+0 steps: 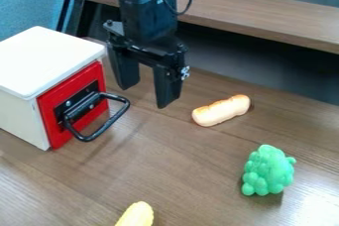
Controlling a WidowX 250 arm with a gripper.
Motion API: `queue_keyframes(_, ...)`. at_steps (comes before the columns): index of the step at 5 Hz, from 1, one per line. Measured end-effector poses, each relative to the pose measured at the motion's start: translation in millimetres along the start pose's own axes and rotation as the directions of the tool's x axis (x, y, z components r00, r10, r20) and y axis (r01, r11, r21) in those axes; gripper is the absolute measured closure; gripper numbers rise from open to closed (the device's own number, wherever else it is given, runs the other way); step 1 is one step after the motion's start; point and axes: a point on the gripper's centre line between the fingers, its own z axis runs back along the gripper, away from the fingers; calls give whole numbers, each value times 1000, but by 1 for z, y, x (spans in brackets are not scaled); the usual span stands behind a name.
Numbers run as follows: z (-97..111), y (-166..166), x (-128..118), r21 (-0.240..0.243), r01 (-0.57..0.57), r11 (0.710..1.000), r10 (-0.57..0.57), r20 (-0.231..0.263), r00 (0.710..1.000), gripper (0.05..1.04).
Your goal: Open the drawer
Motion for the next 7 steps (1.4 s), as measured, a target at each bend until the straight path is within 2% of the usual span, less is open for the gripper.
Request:
queue_keyframes(1,-8,0,-1,-4,-3,1000,3,-32,999,84)
queue_keyframes(2,-22,0,20,-26,6,1000,-7,-57,998,84)
queue_keyframes(3,-36,6,32,-19,11,1000,-13,-82,997,84)
queue_keyframes(4,-39,28,31,19,-42,999,44,-67,997,84)
queue_keyframes(5,-46,42,28,70,-50,996,54,-56,997,84)
queue_keyframes(6,-54,61,25,109,-76,991,83,-59,995,84)
queue_keyframes(7,-64,73,21,132,-81,988,90,-56,994,84)
